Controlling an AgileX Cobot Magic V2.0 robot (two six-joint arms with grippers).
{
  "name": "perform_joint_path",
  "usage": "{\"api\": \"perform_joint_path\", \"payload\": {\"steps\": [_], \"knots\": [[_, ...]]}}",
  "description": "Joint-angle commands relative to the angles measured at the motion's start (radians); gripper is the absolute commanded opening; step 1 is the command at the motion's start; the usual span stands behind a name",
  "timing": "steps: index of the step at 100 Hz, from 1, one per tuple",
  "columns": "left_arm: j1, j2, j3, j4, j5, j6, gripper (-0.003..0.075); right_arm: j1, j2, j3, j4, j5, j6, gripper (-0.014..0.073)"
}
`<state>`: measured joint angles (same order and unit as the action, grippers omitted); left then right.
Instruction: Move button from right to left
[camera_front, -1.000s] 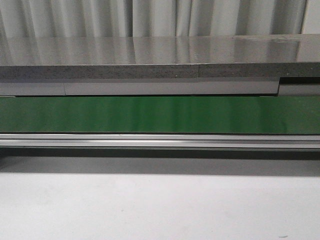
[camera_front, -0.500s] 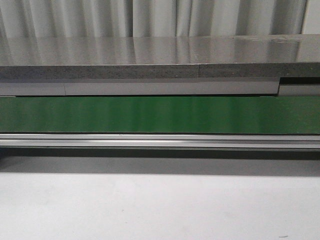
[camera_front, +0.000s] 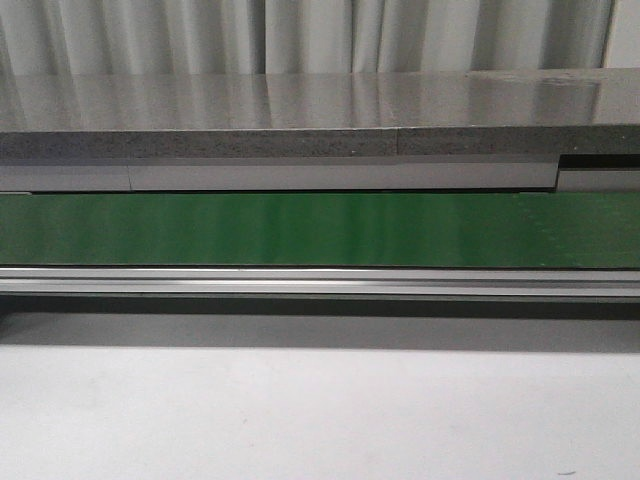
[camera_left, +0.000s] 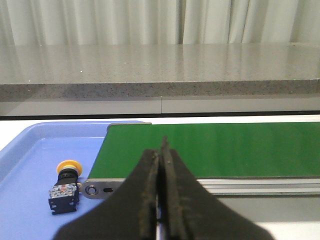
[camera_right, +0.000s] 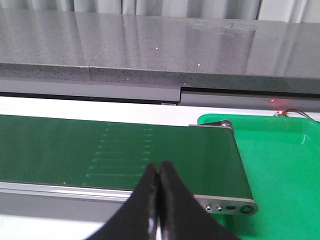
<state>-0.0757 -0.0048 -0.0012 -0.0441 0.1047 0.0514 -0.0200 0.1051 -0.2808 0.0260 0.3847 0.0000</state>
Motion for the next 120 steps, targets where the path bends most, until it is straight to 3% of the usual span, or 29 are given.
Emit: {"api": "perform_joint_path", "payload": {"steps": [1,51,80,120], "knots": [[-0.008,-0.032,0.045,-0.002,-0.072,-0.010,-0.0020,0.000,0.012,-0.024,-0.007,-0.077,-0.009,-0.0066],[-0.008,-0.032,0.045,-0.002,-0.072,-0.010,-0.0020,-0.001,0.012,-0.023,-0.008,-0.086,-0.009,-0.0066],[-0.008,-0.032,0.045,-0.002,-0.072,-0.010,-0.0020,-0.001,0.012,0.071,-0.021,-0.351,-0.008,-0.0066],[-0.008,-0.032,0.045,-0.002,-0.072,-0.010,-0.0020,-0.040,0.010,0.246,-0.109,-0.501,0.108,-0.0066]]}}
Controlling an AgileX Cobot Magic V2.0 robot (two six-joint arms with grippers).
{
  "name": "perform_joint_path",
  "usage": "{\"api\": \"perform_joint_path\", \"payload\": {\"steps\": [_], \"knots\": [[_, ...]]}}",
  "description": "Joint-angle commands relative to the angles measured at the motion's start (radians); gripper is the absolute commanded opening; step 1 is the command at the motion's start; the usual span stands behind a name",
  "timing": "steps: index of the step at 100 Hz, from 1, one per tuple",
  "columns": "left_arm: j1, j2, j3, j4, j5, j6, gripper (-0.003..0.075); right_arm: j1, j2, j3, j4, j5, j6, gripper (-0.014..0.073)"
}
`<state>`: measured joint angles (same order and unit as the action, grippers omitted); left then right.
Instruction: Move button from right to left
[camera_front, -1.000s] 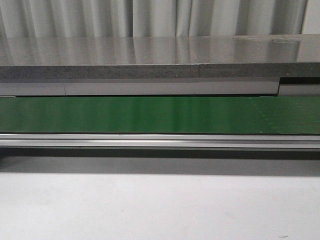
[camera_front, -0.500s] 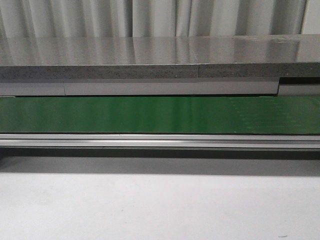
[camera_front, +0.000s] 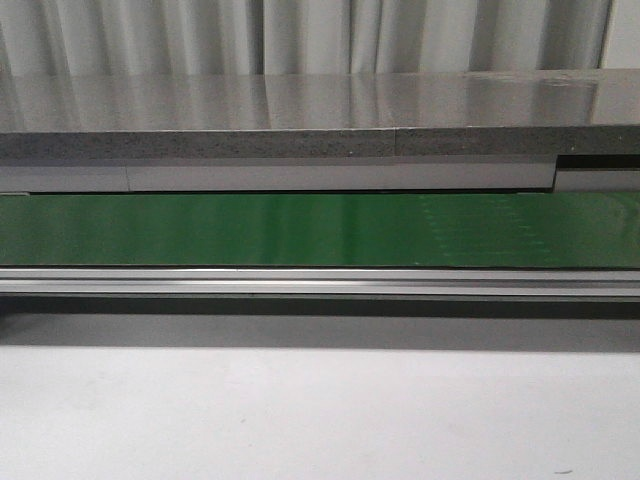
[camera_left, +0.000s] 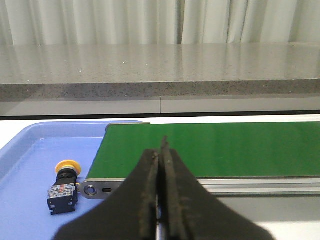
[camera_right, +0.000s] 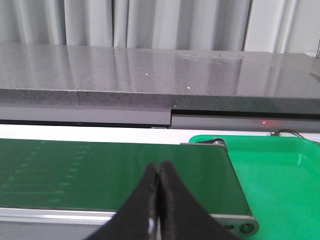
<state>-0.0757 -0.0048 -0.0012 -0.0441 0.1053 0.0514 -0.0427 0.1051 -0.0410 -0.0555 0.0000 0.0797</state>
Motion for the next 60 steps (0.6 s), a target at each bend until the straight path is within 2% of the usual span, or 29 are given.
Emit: {"api": "perform_joint_path", "payload": {"steps": [1,11,29,60], "knots": [[-0.008,-0.032,0.045,-0.002,-0.073,-0.010,-0.0020,-0.019,0.010,0.010,-0.028,-0.119,0.029,-0.0066],[-0.008,-0.032,0.045,-0.002,-0.073,-0.010,-0.0020,-0.019,-0.018,0.055,-0.028,-0.140,0.029,-0.0066],[-0.008,-0.032,0.045,-0.002,-0.073,-0.010,-0.0020,-0.019,-0.137,0.054,-0.028,-0.026,0.029,-0.0066],[-0.008,-0.032,0.045,-0.002,-0.071,-0.010,-0.0020,-0.019,-0.131,0.054,-0.028,-0.006,0.029,-0.0066]]}}
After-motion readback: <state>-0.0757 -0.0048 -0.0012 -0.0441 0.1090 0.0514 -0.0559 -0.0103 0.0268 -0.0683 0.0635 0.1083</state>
